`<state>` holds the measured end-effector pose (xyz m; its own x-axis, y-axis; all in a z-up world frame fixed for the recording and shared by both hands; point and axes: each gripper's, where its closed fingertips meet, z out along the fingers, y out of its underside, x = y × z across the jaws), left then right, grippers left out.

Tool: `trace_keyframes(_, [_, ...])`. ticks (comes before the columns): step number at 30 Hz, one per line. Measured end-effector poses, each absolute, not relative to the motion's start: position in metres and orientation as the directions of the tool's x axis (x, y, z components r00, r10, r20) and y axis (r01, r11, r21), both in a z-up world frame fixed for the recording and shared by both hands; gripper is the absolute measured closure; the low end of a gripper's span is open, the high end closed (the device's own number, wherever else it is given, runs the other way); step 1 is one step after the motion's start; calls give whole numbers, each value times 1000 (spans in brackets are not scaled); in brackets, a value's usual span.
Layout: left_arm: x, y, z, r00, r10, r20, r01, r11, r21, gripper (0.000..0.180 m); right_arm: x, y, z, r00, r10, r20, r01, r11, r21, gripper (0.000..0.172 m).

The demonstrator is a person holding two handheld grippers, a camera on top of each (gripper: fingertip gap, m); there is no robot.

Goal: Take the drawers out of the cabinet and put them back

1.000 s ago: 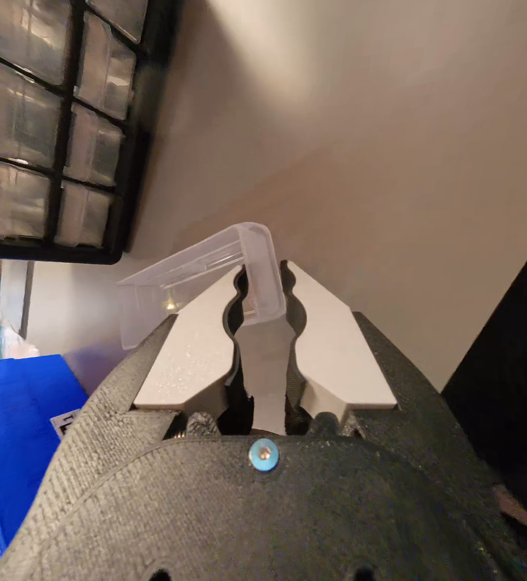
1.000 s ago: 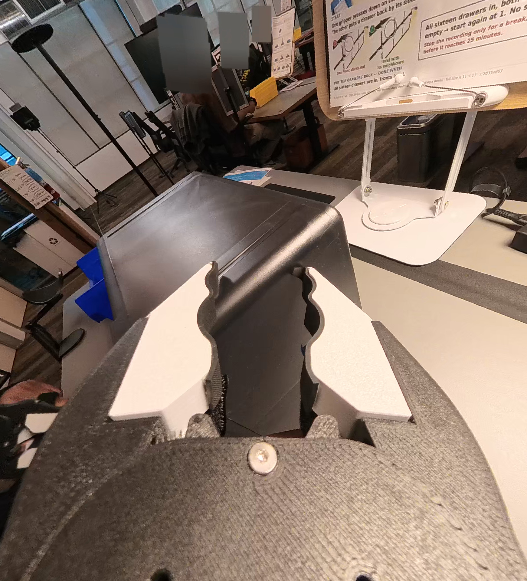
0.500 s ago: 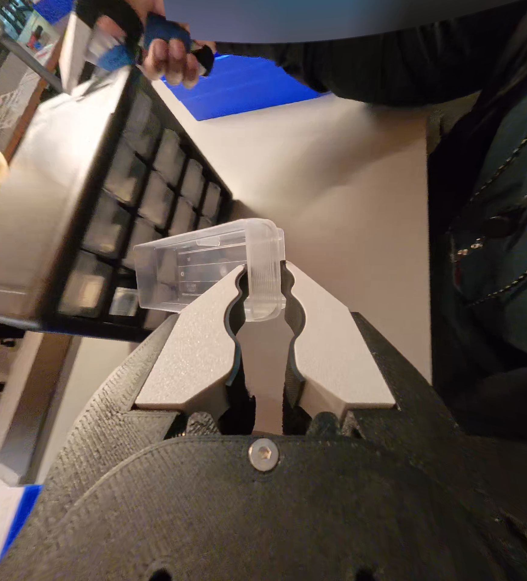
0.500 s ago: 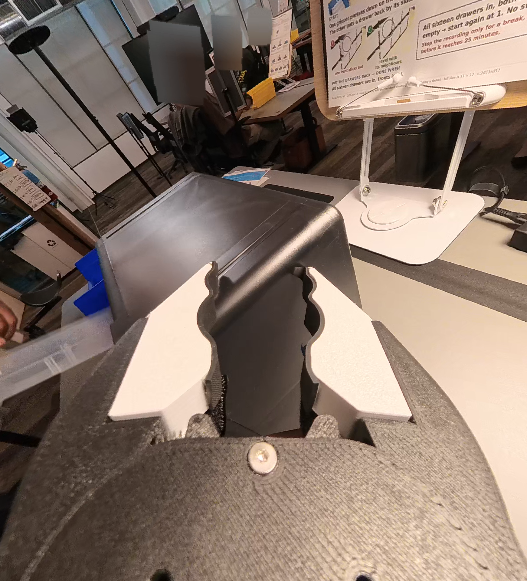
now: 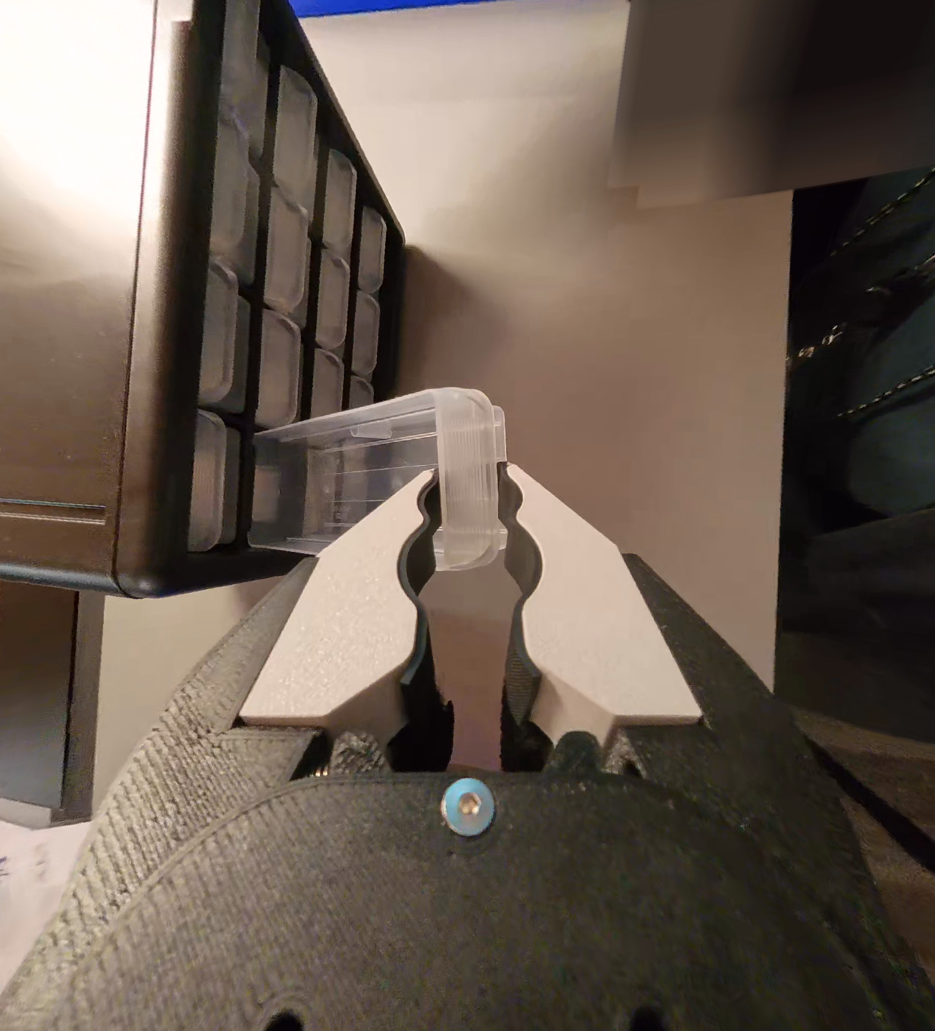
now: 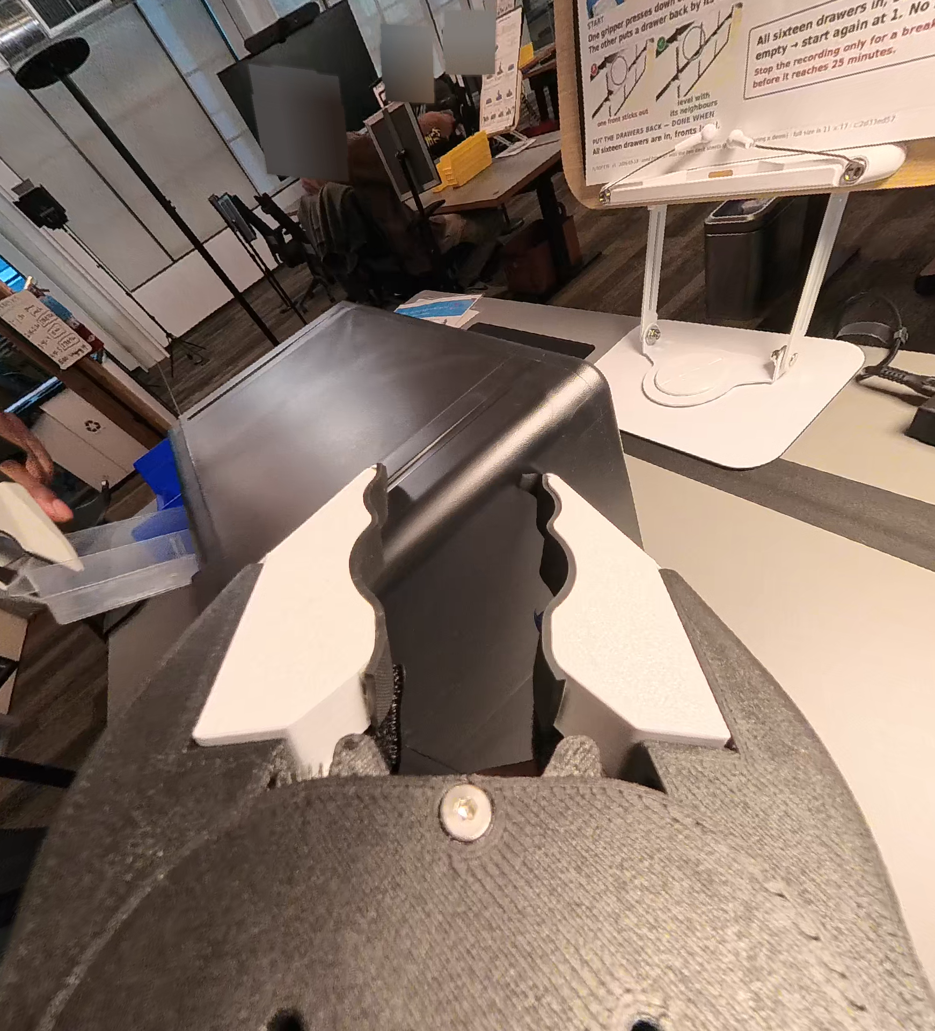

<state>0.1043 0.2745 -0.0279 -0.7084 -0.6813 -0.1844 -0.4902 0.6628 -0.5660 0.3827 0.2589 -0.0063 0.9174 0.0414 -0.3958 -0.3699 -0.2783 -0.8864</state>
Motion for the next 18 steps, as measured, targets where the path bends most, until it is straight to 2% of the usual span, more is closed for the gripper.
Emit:
trace_keyframes(8, [105, 276, -54, -761, -540, -359, -350, 808, -474, 162, 383, 259, -7, 917, 42, -397, -371, -278, -886, 116])
trace_keyframes(14, [119, 306, -97, -700, -404, -589, -310, 915, -260, 162, 383, 259, -7, 917, 40, -397, -372, -277, -886, 116])
trace_keyframes(15, [123, 307, -100, -679, -398, -616, -297, 917, -265, 161, 383, 258, -7, 916, 39, -398, -373, -276, -886, 116])
trace_keyframes(16, [129, 305, -98, -647, -416, -639, -283, 909, -306, 156, 383, 258, -7, 917, 37, -396, -372, -276, -886, 116])
trace_keyframes(18, [140, 308, -88, -544, -470, -695, -279, 882, -379, 128, 383, 258, -7, 919, 37, -394, -369, -277, -887, 116])
